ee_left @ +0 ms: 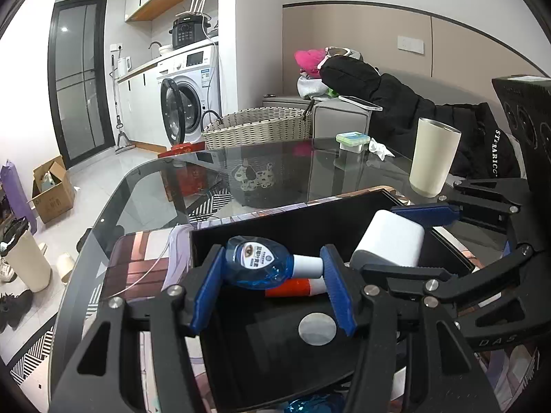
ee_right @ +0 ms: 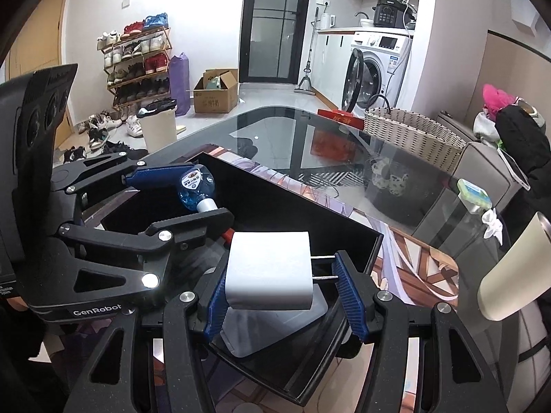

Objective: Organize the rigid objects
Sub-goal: 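Lower both items into the black box and open both grippers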

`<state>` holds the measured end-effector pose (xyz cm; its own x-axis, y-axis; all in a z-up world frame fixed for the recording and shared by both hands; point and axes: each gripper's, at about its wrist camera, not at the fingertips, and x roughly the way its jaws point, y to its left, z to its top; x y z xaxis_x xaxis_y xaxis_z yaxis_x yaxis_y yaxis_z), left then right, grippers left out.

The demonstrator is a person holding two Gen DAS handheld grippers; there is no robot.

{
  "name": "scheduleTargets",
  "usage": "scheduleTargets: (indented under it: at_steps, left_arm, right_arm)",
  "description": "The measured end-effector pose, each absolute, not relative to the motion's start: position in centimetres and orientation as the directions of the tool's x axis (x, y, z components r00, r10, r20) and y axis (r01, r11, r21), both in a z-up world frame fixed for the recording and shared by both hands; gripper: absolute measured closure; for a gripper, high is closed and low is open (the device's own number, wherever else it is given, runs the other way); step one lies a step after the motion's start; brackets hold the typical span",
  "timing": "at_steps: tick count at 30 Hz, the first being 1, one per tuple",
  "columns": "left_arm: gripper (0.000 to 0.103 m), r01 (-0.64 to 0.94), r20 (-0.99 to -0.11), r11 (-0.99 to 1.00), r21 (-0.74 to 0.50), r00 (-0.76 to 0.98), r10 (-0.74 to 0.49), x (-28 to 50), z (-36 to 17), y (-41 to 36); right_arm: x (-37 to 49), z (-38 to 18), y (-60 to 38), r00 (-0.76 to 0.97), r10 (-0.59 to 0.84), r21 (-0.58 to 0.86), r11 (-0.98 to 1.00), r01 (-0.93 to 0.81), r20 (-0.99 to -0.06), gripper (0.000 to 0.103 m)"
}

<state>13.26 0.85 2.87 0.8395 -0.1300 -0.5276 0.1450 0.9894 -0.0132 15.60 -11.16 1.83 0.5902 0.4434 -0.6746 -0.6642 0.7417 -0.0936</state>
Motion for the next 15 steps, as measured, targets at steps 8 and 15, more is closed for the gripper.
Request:
scheduleTargets:
  at_steps: [8, 15]
  left_arm:
    - [0.023, 0.183, -0.531, 0.983, -0.030, 0.830, -0.171, 12.7, 3.2, 0.7]
    - [0.000, 0.142, -0.508, 0.989, -0.035, 0.850, -0.140, 10.4, 4.2, 1.4]
  right_arm:
    - [14.4, 3.6, -14.4, 0.666, 0.453, -0.037, 0.811, -0.584, -0.592, 0.013]
    - [12.3, 4.0, -17.4, 0.691, 0.437, 0.016, 0.851, -0.525, -0.575, 0.000]
